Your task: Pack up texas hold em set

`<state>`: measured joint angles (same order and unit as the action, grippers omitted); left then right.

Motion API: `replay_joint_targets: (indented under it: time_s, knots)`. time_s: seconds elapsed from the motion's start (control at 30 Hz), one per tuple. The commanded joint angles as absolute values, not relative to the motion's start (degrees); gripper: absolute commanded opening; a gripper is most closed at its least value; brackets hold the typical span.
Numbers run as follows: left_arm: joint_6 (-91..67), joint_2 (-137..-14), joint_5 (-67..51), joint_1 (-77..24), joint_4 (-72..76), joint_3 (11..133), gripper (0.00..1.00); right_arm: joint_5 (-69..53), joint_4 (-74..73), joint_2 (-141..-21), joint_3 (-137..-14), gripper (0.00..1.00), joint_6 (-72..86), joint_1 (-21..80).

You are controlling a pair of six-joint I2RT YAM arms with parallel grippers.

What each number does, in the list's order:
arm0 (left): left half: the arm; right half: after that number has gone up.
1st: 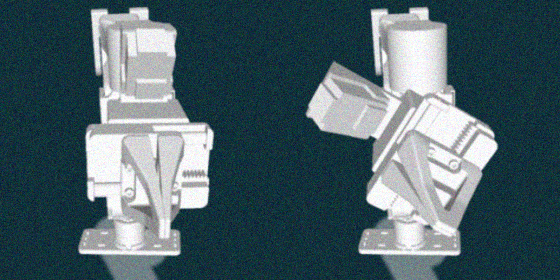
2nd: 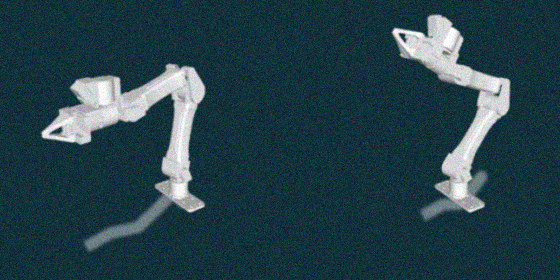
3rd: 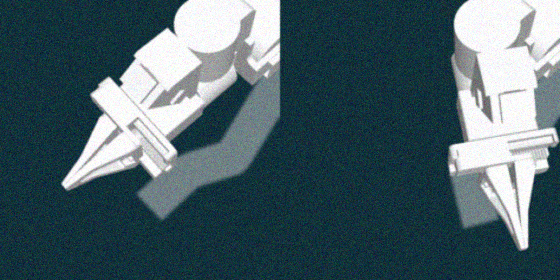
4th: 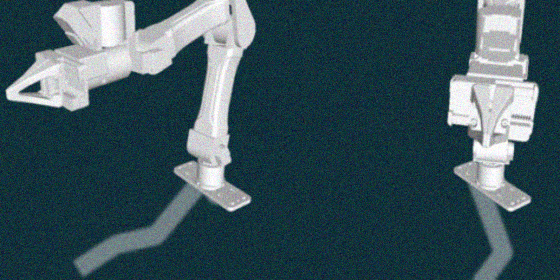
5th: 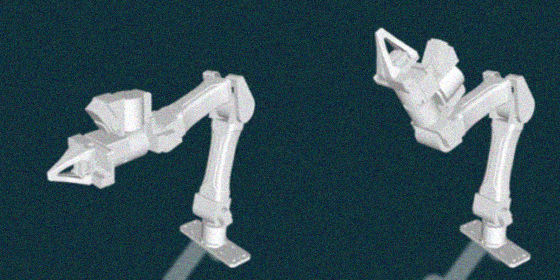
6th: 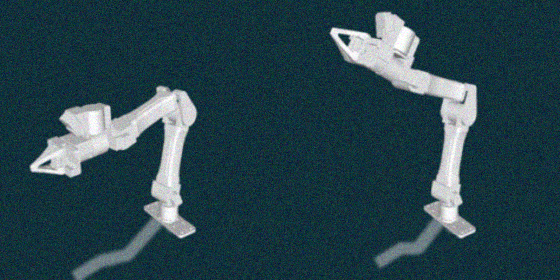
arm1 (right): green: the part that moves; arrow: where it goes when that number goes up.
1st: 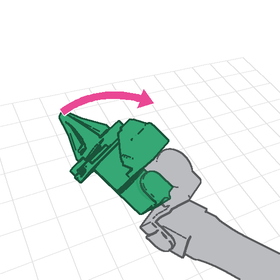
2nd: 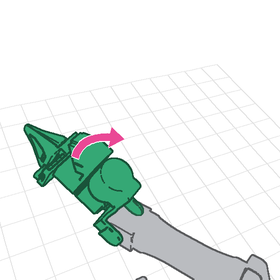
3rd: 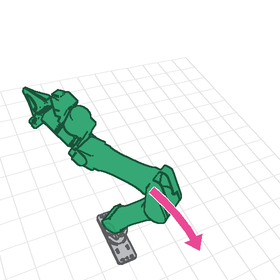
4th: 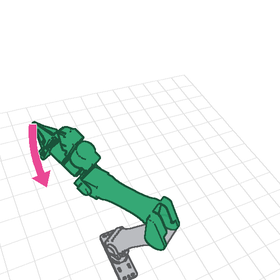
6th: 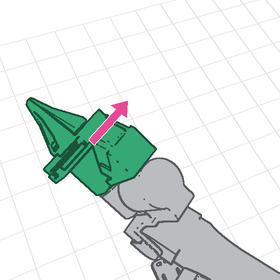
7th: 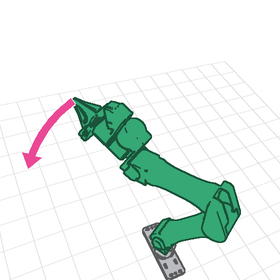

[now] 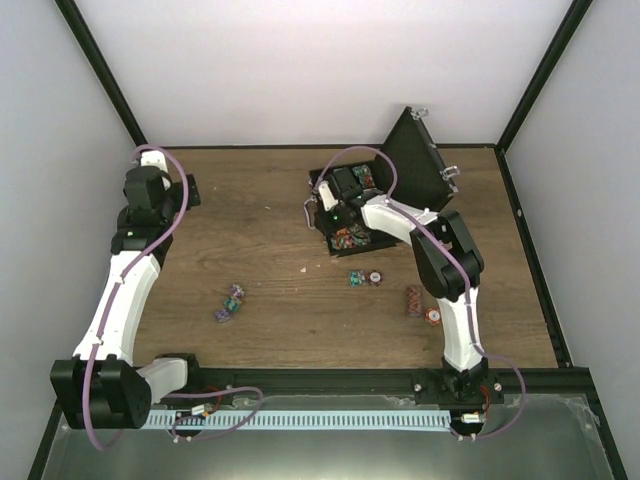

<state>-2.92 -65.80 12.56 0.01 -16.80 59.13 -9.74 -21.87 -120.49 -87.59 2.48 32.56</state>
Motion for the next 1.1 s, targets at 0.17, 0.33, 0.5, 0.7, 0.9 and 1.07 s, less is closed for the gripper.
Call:
replay_joint_targets:
  time_s: [0.17, 0.33, 0.5, 0.7, 0.9, 1.07]
  knots:
    - [-2.73, -63.38, 14.38, -0.02, -15.23, 57.80, 1.00, -4.82, -27.16, -107.12, -87.19, 0.66, 6.23, 34.28]
    - [-2.92, -62.77, 14.99, -0.02, -14.74, 57.34, 1.00, -2.00, -32.67, -99.63, -79.59, 0.75, 9.77, 34.30]
    - [-3.38, -62.46, 15.13, 0.00, -14.60, 57.34, 1.00, -0.91, -37.24, -95.58, -70.86, 0.76, 14.97, 34.28]
    - [-3.47, -62.05, 16.25, -0.01, -14.00, 56.80, 1.00, -3.75, -39.58, -94.58, -64.67, 0.79, 19.54, 35.05]
    - [-3.42, -62.63, 16.50, -0.04, -13.96, 56.75, 1.00, -1.25, -42.17, -94.70, -63.12, 0.81, 20.21, 39.19]
    - [-3.45, -62.58, 16.77, -0.05, -13.84, 56.62, 1.00, -2.45, -41.15, -95.19, -62.23, 0.73, 20.33, 39.51]
